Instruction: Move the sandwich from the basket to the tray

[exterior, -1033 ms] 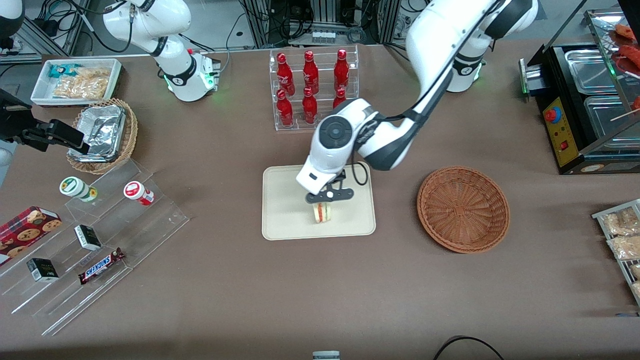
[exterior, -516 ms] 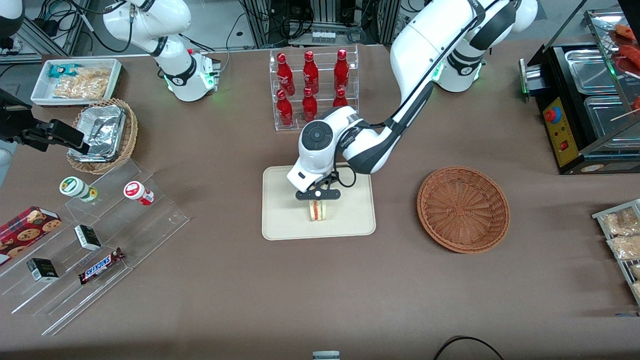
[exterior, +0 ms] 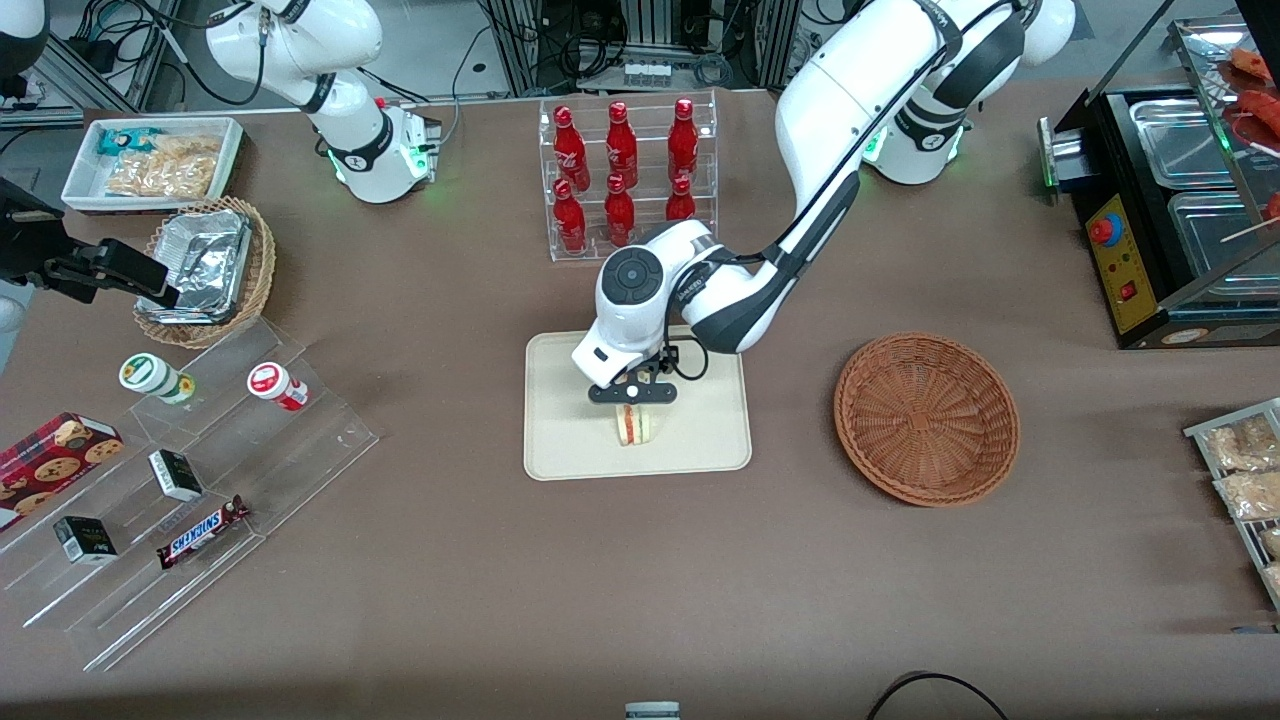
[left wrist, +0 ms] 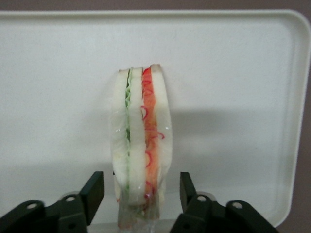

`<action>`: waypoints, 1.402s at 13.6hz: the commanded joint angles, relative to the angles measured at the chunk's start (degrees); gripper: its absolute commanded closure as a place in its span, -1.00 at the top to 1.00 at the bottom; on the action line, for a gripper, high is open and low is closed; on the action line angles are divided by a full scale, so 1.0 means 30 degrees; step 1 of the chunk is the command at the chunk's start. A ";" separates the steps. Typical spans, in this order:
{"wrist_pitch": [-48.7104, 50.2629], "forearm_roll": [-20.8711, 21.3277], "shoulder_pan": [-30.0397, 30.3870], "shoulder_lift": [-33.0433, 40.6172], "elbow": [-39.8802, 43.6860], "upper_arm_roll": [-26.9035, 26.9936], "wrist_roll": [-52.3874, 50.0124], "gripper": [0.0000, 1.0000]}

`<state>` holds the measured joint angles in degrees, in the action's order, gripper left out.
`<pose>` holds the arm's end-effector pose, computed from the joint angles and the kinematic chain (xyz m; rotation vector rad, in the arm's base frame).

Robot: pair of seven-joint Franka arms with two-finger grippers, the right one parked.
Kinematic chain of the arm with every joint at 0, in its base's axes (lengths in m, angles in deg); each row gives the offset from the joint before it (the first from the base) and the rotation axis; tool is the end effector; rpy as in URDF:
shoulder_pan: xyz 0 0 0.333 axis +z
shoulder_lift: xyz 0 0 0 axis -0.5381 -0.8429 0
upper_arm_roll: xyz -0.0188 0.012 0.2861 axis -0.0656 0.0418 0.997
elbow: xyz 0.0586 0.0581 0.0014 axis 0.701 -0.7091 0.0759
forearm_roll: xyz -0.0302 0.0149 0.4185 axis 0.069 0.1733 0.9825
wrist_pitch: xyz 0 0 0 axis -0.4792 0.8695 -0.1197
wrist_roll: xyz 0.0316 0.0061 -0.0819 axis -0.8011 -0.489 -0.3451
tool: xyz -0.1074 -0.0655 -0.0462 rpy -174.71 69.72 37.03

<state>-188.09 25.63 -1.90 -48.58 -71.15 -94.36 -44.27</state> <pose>0.4863 -0.5495 0.1910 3.0642 0.0320 -0.0384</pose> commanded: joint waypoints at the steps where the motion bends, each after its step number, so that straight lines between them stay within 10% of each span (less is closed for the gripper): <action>1: 0.1216 0.0050 0.0002 0.2043 -0.0184 0.0132 -0.0635 0.99; 10: 0.6515 -0.0154 0.0002 1.0276 -0.3699 0.5455 -0.4829 0.99; 19: 1.2673 -0.2441 0.0002 1.3679 -0.3700 1.1875 0.5155 0.99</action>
<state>-152.08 19.02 -1.07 -10.61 -80.53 -60.78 -32.63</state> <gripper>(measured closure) 0.004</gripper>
